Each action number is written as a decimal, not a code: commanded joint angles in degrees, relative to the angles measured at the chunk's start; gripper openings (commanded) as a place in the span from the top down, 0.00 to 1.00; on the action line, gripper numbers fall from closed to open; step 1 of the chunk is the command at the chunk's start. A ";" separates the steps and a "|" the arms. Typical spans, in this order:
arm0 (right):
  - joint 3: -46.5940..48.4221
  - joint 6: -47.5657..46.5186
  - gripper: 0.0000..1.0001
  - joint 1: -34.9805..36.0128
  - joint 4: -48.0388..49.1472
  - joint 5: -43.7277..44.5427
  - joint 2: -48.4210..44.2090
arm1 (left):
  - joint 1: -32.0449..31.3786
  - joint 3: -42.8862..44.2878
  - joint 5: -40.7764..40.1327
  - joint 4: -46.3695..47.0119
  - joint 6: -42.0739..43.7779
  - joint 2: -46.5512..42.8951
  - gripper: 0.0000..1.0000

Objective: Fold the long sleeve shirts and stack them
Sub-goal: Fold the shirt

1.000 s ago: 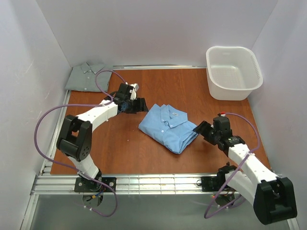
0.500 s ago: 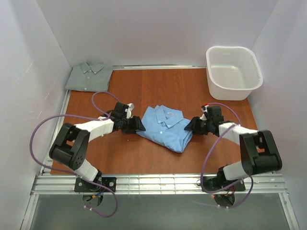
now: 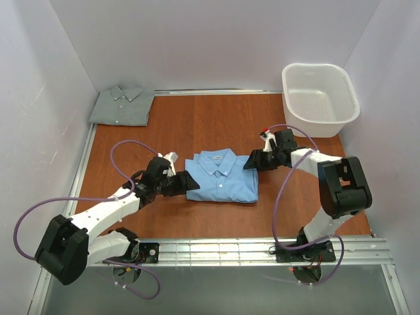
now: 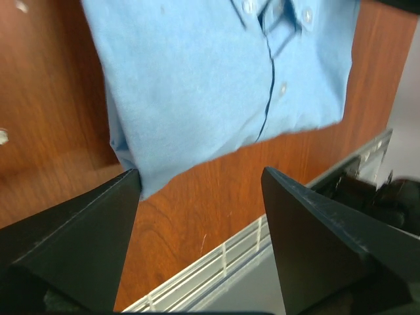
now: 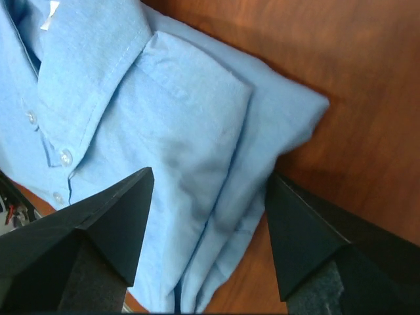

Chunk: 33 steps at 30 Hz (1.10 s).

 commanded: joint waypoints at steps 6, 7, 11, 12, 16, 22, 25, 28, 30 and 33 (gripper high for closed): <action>5.45 -6.15 0.37 0.08 -13.00 13.77 -14.15 | 3.24 13.05 -9.86 -7.52 7.21 5.57 0.26; 5.63 -5.63 0.37 0.17 -12.92 14.04 -14.85 | 4.03 14.19 -10.56 -7.44 7.83 6.36 0.26; 6.15 -4.66 0.43 0.35 -12.83 11.85 -14.52 | 6.75 20.52 -11.80 -7.00 10.99 11.89 0.35; 6.16 -4.39 0.45 0.43 -12.83 10.88 -13.98 | 7.46 23.49 -11.62 -6.82 11.87 14.95 0.37; 5.72 -2.90 0.54 0.79 -9.85 8.94 -11.52 | 9.04 30.27 -11.53 -6.29 14.51 23.67 0.54; 5.89 -2.37 0.57 1.05 -7.82 7.19 -8.27 | 9.84 36.26 -11.62 -6.64 16.79 32.11 0.56; 5.37 -2.11 0.56 1.05 -6.77 6.22 -7.04 | 9.75 37.84 -11.10 -7.34 18.03 35.98 0.56; 4.40 -1.58 0.56 1.14 -5.19 5.34 -6.42 | 9.84 38.90 -10.39 -7.52 19.08 38.35 0.56; 3.87 -1.49 0.57 1.23 -4.49 5.08 -6.07 | 9.84 39.52 -9.87 -7.52 19.61 39.84 0.56; 3.70 -1.40 0.57 1.31 -3.69 4.90 -4.93 | 9.75 40.39 -8.11 -7.52 20.05 41.87 0.59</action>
